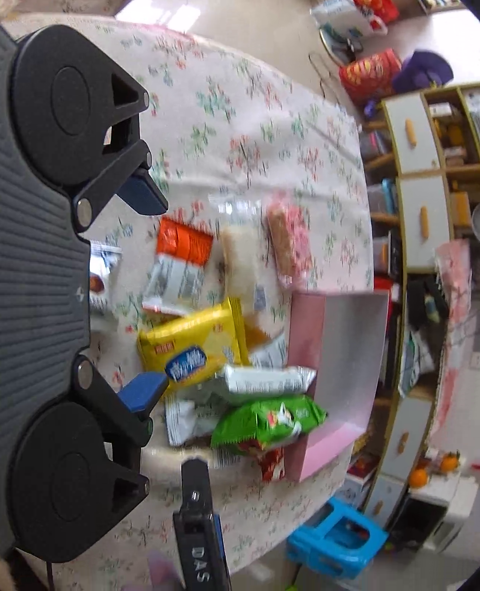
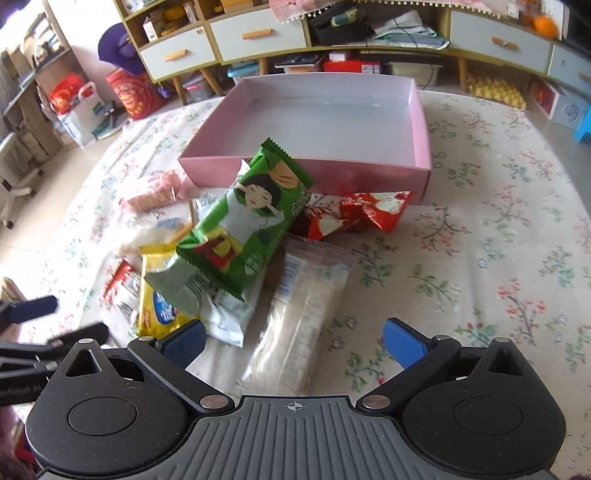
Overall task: Organize snacks
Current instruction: 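Grasp the clear bread packet with the right tool while the left tool grasps the white printed bar, then lift both held packets and carry them over the pink box, then lower both packets into the pink box and open both tools, then move both open tools back over the remaining snacks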
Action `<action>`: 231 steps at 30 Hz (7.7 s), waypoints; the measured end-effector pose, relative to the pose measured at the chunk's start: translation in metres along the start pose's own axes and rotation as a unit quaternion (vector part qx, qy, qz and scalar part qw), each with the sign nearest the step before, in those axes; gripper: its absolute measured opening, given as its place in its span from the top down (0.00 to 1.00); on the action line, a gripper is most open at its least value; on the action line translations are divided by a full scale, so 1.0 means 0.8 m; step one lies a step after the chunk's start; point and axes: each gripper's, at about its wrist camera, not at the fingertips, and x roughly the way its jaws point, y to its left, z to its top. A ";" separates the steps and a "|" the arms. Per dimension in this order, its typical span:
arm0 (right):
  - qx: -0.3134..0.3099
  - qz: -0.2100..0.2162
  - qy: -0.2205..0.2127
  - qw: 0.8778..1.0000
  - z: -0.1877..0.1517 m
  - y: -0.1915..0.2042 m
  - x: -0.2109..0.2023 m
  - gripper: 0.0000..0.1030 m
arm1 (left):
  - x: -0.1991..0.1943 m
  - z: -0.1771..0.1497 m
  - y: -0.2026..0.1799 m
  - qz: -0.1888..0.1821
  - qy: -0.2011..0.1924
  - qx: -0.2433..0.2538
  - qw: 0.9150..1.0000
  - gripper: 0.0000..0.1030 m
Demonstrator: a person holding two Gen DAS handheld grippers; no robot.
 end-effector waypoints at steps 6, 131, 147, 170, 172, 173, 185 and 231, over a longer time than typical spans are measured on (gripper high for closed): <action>0.053 0.024 0.018 0.998 -0.003 -0.022 0.018 0.10 | 0.013 0.010 0.000 -0.051 -0.010 -0.005 0.999 0.35; 0.122 0.010 -0.068 0.990 0.199 -0.107 0.107 0.78 | 0.140 0.144 -0.019 -0.055 -0.073 0.038 0.995 0.79; 0.115 0.014 -0.050 0.992 0.199 -0.104 0.123 0.78 | 0.138 0.144 -0.024 -0.047 -0.040 0.029 0.998 0.79; 0.107 0.018 -0.046 0.993 0.198 -0.101 0.124 0.73 | 0.137 0.141 -0.026 -0.033 -0.041 0.024 0.998 0.74; 0.107 0.024 -0.048 0.993 0.198 -0.100 0.123 0.67 | 0.137 0.142 -0.026 -0.035 -0.042 0.025 0.998 0.72; 0.106 0.029 -0.048 0.993 0.198 -0.099 0.121 0.63 | 0.136 0.142 -0.026 -0.038 -0.043 0.025 0.998 0.69; 0.088 0.014 -0.077 0.993 0.204 -0.092 0.093 0.25 | 0.117 0.144 -0.034 -0.038 -0.069 0.037 0.996 0.29; -0.045 0.025 -0.088 0.995 0.033 0.001 -0.033 0.07 | -0.013 -0.008 0.031 0.034 -0.048 -0.013 0.998 0.00</action>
